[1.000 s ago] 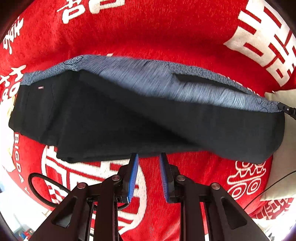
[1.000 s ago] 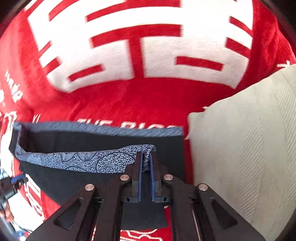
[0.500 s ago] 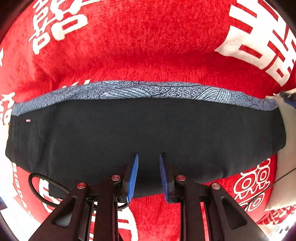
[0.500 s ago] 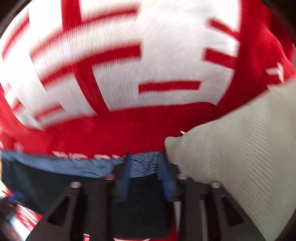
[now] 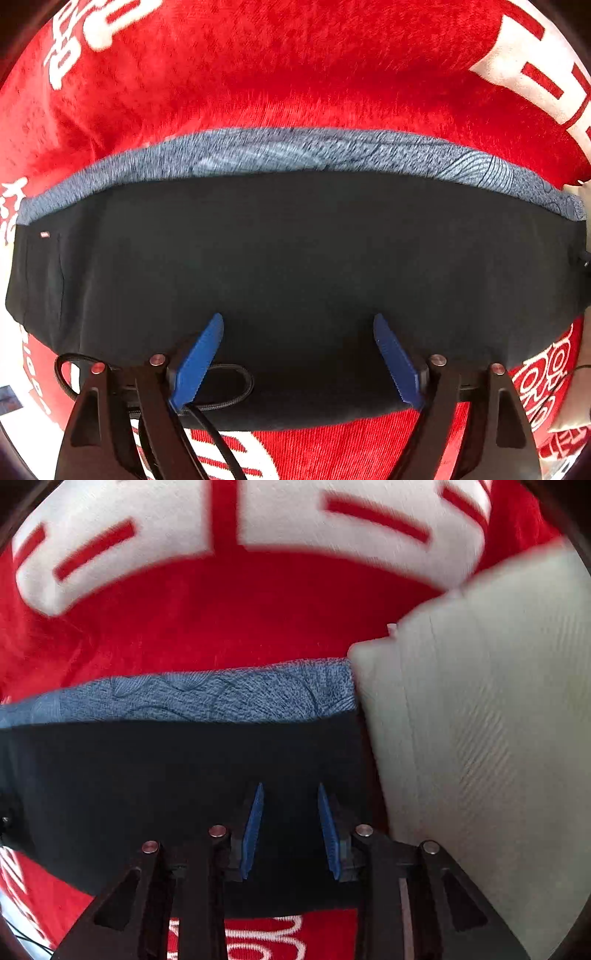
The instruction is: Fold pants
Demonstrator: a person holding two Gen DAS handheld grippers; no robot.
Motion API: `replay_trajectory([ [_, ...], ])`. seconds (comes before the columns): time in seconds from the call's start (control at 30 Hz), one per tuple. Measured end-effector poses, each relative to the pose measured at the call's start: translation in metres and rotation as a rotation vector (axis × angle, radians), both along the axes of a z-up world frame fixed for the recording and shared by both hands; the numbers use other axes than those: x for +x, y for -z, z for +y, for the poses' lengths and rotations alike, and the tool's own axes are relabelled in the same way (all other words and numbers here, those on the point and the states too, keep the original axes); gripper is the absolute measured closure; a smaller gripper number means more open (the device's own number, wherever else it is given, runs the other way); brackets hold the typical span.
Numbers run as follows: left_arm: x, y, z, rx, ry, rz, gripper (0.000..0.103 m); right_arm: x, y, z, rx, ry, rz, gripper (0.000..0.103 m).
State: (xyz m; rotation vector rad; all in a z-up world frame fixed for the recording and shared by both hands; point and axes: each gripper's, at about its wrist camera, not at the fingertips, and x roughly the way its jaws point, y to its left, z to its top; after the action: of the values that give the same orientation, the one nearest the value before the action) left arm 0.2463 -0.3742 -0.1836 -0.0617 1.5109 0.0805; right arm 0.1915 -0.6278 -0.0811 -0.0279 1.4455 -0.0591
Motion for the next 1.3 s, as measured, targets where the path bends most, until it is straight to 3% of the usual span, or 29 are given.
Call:
replay_trajectory([
  [0.1,-0.005,-0.001,0.006,0.001,-0.001,0.002,0.018,-0.005,-0.015,-0.001,-0.005,0.036,0.018,0.071],
  [0.3,-0.020,-0.016,0.014,0.019,-0.017,0.015,0.018,-0.035,-0.040,0.019,0.048,0.085,0.033,0.056],
  [0.47,-0.031,-0.032,0.035,0.046,-0.025,-0.003,0.018,-0.078,-0.051,0.053,0.102,0.087,0.058,0.054],
  [0.77,-0.042,-0.062,0.134,0.120,-0.099,-0.092,0.018,-0.130,-0.063,0.125,0.222,0.119,0.098,0.054],
  [1.0,-0.045,-0.046,0.228,0.191,-0.108,-0.094,0.018,-0.143,-0.065,0.214,0.445,0.147,0.109,0.054],
  [1.2,-0.038,-0.024,0.313,0.301,-0.097,-0.119,0.018,-0.139,-0.037,0.315,0.693,0.130,0.142,0.054],
  [1.3,-0.039,-0.004,0.342,0.326,-0.105,-0.087,0.018,-0.138,-0.011,0.365,0.755,0.125,0.161,0.054],
])
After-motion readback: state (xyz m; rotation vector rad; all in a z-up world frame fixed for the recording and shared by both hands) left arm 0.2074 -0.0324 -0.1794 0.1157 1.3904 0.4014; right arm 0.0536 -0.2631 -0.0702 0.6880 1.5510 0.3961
